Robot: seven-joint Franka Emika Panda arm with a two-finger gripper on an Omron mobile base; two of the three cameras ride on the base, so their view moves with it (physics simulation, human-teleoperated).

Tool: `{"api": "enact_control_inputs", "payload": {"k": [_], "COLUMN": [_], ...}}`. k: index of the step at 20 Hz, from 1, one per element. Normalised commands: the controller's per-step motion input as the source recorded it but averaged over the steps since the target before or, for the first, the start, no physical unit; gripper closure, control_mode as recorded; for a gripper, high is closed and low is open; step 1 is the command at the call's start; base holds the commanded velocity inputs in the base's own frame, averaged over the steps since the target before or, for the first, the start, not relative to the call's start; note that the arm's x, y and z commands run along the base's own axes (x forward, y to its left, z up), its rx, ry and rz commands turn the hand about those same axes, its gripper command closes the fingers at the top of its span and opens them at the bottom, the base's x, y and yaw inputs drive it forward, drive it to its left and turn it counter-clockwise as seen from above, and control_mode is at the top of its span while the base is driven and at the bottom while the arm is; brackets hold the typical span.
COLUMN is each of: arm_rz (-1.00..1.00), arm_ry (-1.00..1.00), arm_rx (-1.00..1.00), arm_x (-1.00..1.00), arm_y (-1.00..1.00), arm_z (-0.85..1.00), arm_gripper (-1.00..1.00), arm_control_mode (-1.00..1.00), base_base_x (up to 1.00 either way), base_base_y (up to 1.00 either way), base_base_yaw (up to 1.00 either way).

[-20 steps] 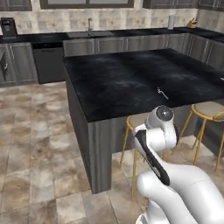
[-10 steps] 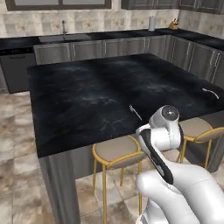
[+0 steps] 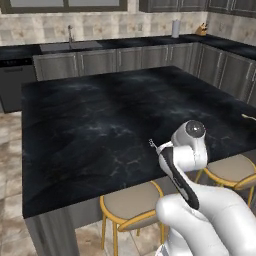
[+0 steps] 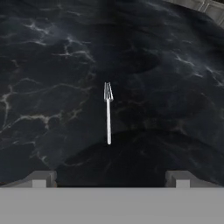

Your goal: Pick up the metallic utensils from the counter and place them in the open drawer. Make sure not to pick up any wooden utensils.

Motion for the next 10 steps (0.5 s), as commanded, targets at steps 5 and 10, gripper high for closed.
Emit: {"api": "enact_control_inputs", "payload": {"k": [5,10], "arm_rz": [0.00,0.01], "arm_ry": [0.21,0.57], "arm_rx": [0.00,0.00], "arm_x": [0.41,0.98], "arm_y": [0.00,0.30], "arm_z": [0.00,-0.01], "arm_gripper": [-1.00,-1.00], "arm_control_mode": [-1.00,-1.00], "base_base_x": [0.37,0.00], "base_base_y": [0.00,0.00], "base_base_yaw": [0.00,0.00]}}
